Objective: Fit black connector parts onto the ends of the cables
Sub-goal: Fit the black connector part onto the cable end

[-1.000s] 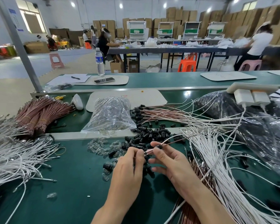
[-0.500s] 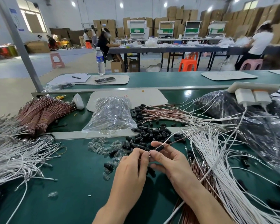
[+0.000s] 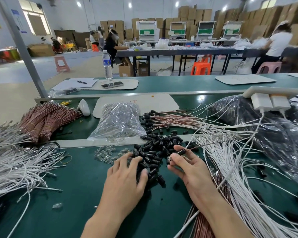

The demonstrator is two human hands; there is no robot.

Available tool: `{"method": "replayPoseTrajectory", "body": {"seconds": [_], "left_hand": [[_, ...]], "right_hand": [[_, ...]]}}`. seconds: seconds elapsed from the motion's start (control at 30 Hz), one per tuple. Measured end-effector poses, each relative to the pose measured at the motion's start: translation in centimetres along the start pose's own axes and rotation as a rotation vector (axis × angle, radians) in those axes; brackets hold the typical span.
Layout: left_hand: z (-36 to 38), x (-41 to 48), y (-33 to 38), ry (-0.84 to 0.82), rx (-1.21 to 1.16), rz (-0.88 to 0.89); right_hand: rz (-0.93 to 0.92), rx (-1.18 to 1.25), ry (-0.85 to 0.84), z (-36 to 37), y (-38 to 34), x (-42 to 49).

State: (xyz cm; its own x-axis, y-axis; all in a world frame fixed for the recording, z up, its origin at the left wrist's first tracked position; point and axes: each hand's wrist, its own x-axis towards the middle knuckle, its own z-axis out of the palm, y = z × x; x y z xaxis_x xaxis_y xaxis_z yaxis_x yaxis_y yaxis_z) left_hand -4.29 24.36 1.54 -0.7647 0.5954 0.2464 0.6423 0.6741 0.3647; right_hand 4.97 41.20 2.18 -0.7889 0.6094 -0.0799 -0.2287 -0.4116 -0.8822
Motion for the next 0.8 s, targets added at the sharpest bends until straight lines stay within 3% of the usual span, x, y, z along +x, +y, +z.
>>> {"method": "replayPoseTrajectory", "body": {"seconds": [0.1, 0.2, 0.53, 0.8], "left_hand": [[-0.8, 0.3, -0.3, 0.088, -0.137, -0.009], [-2.1, 0.0, -1.4, 0.164, -0.118, -0.009], [-2.6, -4.5, -4.3, 0.066, 0.090, -0.046], [-1.6, -3.6, -3.7, 0.177, 0.096, -0.050]], "right_hand": [[0.013, -0.003, 0.007, 0.0, -0.1, 0.0], [0.015, -0.007, -0.001, 0.0, -0.1, 0.0], [0.014, -0.004, -0.034, -0.1, -0.2, 0.1], [0.037, 0.059, -0.053, 0.1, -0.3, 0.0]]}}
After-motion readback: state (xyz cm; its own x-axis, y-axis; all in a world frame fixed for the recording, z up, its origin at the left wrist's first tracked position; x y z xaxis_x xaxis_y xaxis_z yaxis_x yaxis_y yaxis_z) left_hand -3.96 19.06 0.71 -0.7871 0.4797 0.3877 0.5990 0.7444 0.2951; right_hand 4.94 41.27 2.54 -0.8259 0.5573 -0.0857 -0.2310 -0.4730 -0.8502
